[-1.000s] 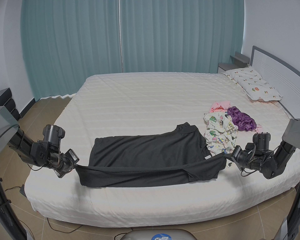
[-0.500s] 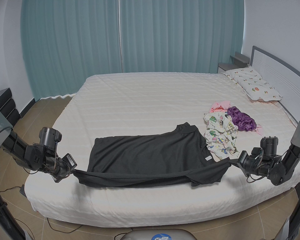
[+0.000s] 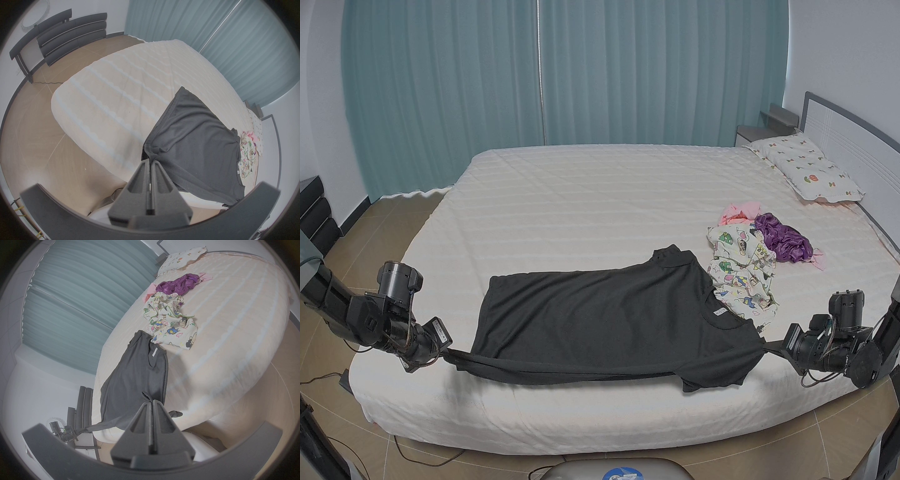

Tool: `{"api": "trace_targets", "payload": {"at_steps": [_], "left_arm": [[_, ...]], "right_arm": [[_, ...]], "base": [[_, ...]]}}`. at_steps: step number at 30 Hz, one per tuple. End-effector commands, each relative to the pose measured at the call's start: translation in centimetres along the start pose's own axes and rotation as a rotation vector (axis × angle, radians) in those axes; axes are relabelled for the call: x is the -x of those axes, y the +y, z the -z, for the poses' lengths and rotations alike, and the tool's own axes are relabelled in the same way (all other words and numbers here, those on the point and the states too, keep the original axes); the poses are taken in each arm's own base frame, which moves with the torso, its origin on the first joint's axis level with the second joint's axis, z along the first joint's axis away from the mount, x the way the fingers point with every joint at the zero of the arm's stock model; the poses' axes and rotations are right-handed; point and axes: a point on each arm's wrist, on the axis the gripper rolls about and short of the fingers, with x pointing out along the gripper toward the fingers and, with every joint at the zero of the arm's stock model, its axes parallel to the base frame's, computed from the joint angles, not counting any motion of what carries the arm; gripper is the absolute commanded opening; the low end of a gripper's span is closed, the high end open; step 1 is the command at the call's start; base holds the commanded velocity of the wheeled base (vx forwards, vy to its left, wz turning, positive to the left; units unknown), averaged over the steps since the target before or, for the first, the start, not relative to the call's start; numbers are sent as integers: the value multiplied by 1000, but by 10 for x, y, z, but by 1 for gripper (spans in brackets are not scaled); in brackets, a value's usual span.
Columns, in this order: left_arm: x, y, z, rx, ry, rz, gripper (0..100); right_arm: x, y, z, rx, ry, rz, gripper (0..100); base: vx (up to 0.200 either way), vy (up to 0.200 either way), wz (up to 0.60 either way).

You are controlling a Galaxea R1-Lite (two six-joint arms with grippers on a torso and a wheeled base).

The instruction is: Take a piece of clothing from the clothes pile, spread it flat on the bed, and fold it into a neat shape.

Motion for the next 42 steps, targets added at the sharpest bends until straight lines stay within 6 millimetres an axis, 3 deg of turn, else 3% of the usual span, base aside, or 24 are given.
{"api": "trace_targets", "payload": {"at_steps": [1, 7, 16, 24, 42], "left_arm": [[5, 0, -2, 4, -16, 10, 0], [3, -7, -11, 10, -43, 30, 0], [-22, -24, -32, 63, -62, 46, 0], [-52, -38, -48, 97, -68, 54, 0], [-110, -58, -71, 165, -13, -35, 0]], "right_arm": [[6, 2, 2, 12, -4, -4, 0], [-1, 2, -3, 16, -9, -10, 0], [-37, 4, -21, 26, -16, -23, 0], [-78, 1, -36, 34, -28, -32, 0], [-123, -3, -54, 31, -26, -24, 0]], "base": [[0, 0, 0], [0, 0, 0], [0, 0, 0], [0, 0, 0], [0, 0, 0]]}}
